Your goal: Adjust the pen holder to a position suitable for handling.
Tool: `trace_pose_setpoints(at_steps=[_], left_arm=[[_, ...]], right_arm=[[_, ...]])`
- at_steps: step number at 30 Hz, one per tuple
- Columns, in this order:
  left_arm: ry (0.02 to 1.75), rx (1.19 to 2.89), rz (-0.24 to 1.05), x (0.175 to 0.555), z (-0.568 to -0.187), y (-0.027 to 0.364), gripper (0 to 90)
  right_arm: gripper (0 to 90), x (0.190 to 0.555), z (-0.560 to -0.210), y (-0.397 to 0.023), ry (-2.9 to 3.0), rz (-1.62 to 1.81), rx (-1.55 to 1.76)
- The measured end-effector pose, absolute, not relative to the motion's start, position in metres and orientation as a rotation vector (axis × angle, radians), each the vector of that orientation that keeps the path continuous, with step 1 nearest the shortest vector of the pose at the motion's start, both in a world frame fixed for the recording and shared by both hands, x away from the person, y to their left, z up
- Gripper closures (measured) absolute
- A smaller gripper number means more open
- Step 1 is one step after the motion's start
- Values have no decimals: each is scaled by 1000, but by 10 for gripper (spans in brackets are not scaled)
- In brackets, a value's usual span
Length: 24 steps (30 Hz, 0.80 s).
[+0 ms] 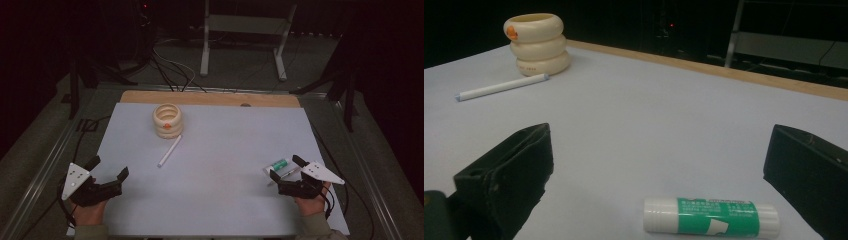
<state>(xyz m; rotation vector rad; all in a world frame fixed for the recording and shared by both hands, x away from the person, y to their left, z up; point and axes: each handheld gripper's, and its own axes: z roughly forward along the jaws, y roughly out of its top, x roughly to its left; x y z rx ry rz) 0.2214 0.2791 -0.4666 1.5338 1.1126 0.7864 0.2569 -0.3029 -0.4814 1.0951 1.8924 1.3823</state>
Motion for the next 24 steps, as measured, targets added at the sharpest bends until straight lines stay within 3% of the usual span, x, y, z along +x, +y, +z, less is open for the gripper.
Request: trace_pose_setpoints(at_steps=[24], left_arm=[[1075,1531,804,225,-457,275,1]], right_arm=[[3,256,-482,-307,1831,1384,1129]])
